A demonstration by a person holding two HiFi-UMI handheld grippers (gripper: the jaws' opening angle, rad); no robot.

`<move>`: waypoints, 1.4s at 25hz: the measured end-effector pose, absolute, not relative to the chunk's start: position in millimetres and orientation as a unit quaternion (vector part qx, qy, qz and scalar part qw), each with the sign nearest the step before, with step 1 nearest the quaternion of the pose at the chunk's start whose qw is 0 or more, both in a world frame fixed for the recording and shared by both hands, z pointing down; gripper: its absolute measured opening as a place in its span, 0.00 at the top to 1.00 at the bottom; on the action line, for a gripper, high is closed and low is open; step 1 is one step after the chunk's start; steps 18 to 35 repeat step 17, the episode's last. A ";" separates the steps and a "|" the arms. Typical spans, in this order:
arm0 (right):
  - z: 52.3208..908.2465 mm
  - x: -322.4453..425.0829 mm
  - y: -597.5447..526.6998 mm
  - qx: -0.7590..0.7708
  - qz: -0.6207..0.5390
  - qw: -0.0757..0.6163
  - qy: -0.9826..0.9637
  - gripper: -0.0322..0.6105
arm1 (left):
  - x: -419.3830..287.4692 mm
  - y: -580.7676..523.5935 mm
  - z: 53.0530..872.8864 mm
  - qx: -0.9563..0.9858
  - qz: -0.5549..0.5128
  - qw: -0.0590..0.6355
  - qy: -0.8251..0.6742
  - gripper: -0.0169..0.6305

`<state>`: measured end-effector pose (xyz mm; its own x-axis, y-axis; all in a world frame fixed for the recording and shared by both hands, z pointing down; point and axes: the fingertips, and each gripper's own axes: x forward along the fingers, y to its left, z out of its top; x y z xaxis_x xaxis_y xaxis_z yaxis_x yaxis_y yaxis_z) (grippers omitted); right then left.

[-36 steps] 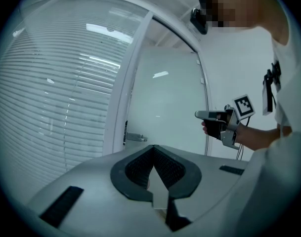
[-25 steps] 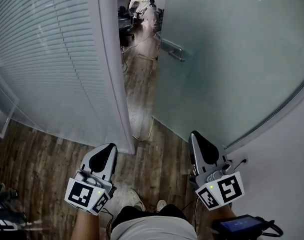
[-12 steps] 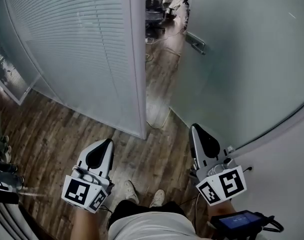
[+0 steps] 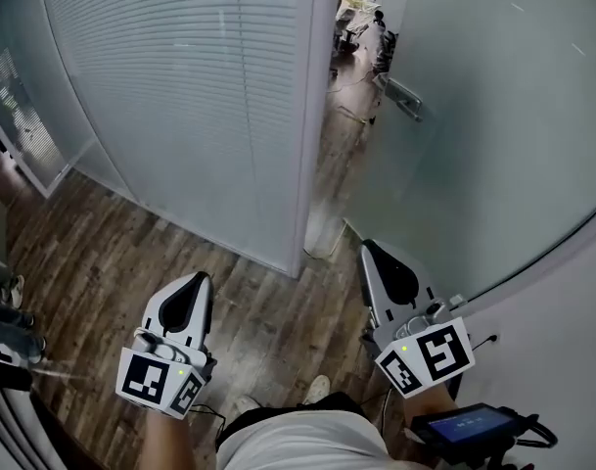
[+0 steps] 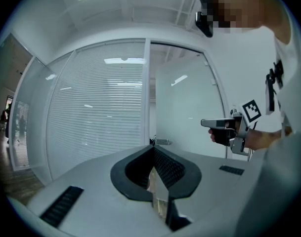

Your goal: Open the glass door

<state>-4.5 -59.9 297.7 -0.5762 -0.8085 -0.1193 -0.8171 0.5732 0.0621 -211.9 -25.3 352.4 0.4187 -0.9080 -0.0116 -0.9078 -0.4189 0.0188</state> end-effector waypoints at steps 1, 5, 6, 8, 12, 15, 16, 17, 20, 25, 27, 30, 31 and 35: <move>295.3 -15.3 -57.6 -0.458 0.054 0.036 0.887 0.95 | -224.5 -22.4 349.0 0.840 -0.011 0.006 -0.542 0.97; 286.0 -48.5 -54.0 -0.449 0.047 0.035 0.891 0.95 | -263.2 -12.9 340.4 0.830 -0.018 0.012 -0.557 0.97; 285.4 -55.2 -54.0 -0.447 0.047 0.035 0.893 0.95 | -270.2 -11.3 339.0 0.827 -0.019 0.011 -0.561 0.97; 283.8 -66.1 -54.2 -0.443 0.048 0.032 0.895 0.95 | -280.4 -9.9 336.0 0.824 -0.023 0.012 -0.565 0.97; 280.0 -76.1 -56.2 -0.442 0.048 0.029 0.895 0.95 | -287.2 -10.6 333.3 0.825 -0.026 0.012 -0.565 0.97; 278.5 -81.1 -57.3 -0.440 0.050 0.028 0.896 0.95 | -289.9 -11.3 331.6 0.825 -0.029 0.011 -0.565 0.97; 278.3 -82.5 -57.6 -0.439 0.051 0.027 0.897 0.95 | -290.5 -11.4 331.1 0.825 -0.030 0.010 -0.565 0.97; 278.2 -83.7 -57.8 -0.438 0.051 0.026 0.897 0.95 | -290.9 -11.4 330.6 0.825 -0.031 0.010 -0.565 0.97; 278.2 -83.7 -57.8 -0.438 0.051 0.026 0.897 0.95 | -290.9 -11.4 330.6 0.825 -0.031 0.010 -0.565 0.97; 278.2 -83.7 -57.8 -0.438 0.051 0.026 0.897 0.95 | -290.9 -11.4 330.6 0.825 -0.031 0.010 -0.565 0.97; 278.2 -83.7 -57.8 -0.438 0.051 0.026 0.897 0.95 | -290.9 -11.4 330.6 0.825 -0.031 0.010 -0.565 0.97; 278.2 -83.7 -57.8 -0.438 0.051 0.026 0.897 0.95 | -290.9 -11.4 330.6 0.825 -0.031 0.010 -0.565 0.97; 278.2 -83.7 -57.8 -0.438 0.051 0.026 0.897 0.95 | -290.9 -11.4 330.6 0.825 -0.031 0.010 -0.565 0.97; 278.2 -83.7 -57.8 -0.438 0.051 0.026 0.897 0.95 | -290.9 -11.4 330.6 0.825 -0.031 0.010 -0.565 0.97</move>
